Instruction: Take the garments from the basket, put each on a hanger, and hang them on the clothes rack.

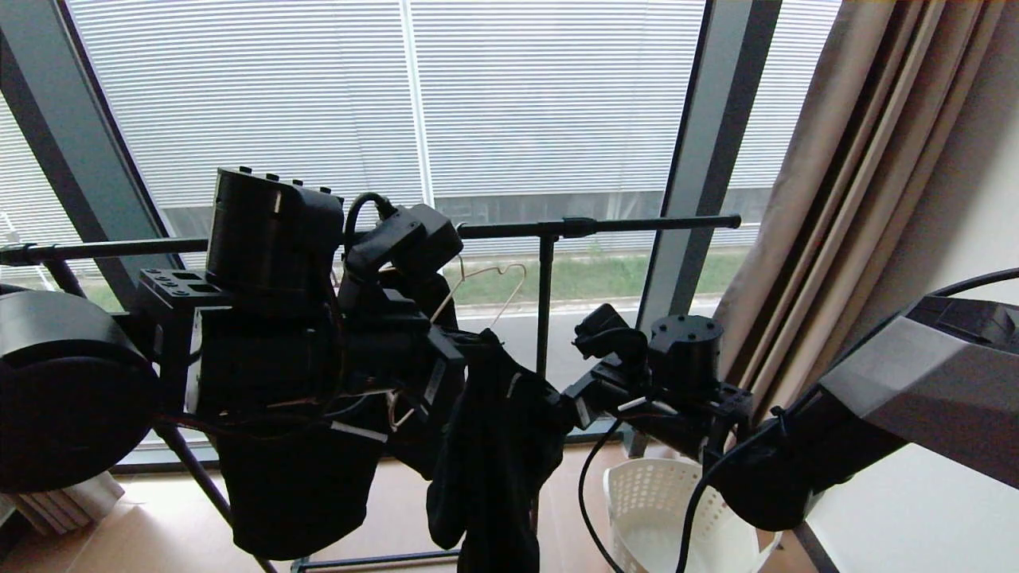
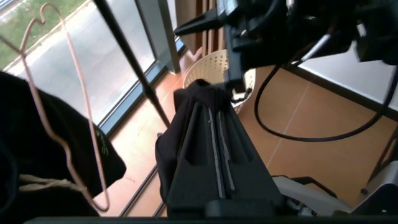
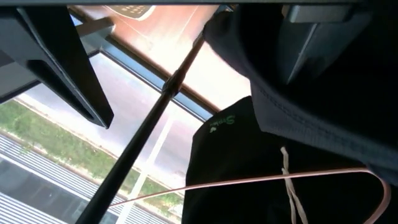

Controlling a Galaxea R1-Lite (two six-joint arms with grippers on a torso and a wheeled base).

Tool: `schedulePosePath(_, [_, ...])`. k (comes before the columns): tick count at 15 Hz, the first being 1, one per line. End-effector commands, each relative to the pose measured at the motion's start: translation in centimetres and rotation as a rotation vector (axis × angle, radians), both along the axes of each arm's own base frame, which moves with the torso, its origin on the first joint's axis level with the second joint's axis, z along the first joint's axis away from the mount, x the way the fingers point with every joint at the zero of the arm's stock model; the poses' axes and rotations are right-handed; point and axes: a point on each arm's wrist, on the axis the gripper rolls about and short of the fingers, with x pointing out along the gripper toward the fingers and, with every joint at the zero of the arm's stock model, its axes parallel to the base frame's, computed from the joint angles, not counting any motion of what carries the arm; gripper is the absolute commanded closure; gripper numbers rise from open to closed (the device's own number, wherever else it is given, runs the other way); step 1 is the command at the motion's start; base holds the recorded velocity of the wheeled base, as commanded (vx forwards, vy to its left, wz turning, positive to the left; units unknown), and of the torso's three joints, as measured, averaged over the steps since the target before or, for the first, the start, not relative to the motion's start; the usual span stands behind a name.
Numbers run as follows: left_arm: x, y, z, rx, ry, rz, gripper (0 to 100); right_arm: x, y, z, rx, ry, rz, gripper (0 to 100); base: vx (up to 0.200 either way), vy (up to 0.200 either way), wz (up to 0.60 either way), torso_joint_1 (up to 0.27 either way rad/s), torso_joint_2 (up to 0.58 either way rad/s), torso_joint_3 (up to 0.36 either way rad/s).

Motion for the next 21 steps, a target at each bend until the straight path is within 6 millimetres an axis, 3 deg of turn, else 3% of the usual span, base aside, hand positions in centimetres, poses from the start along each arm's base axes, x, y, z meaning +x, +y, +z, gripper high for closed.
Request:
schedulePosePath(1, [0.4,0.5,-0.7,0.015,0.019,0.022,100,-0.1,-0.1,0.2,0.0,-0.005,-0.001,0,0.0,0.0,0.0,0.0,0.0,0.0])
schedulePosePath(2, [0.4,0.6,-0.7,0.015,0.022,0.026,100,-0.1,-0.1,0.3,0.002,-0.005,-0.002,100,0.0,0.0,0.0,0.0,0.0,0.0])
schedulePosePath(9, [1.5,2.1,-2.3,0.038,0.073,0.091,100,-0.7,-0.9,2.3,0.019,-0.038,-0.02,100,0.0,0.0,0.0,0.0,0.0,0.0])
schedulePosePath(13, [2.5,1.6,-3.5,0.047,0.081,0.094,100,-1.1,-1.3,4.2,0.036,-0.086,-0.071,100,0.0,0.0,0.0,0.0,0.0,0.0])
schedulePosePath(14, [2.4,1.6,-3.8,0.052,0.082,0.092,0,-1.2,-1.4,4.7,0.04,-0.098,-0.087,100,0.0,0.0,0.0,0.0,0.0,0.0])
schedulePosePath(16, [2.1,1.9,-4.2,0.06,0.096,0.096,0,-1.2,-1.4,5.0,0.034,-0.098,-0.108,100,0.0,0.0,0.0,0.0,0.0,0.0])
schedulePosePath(19, [0.0,4.4,-4.1,0.066,0.097,0.137,0,-1.3,-1.9,5.8,0.044,-0.114,-0.123,100,0.0,0.0,0.0,0.0,0.0,0.0])
schedulePosePath(21, [0.6,5.6,-4.0,0.062,0.075,0.2,0,-2.8,-2.9,7.1,0.05,-0.133,-0.146,100,0.0,0.0,0.0,0.0,0.0,0.0])
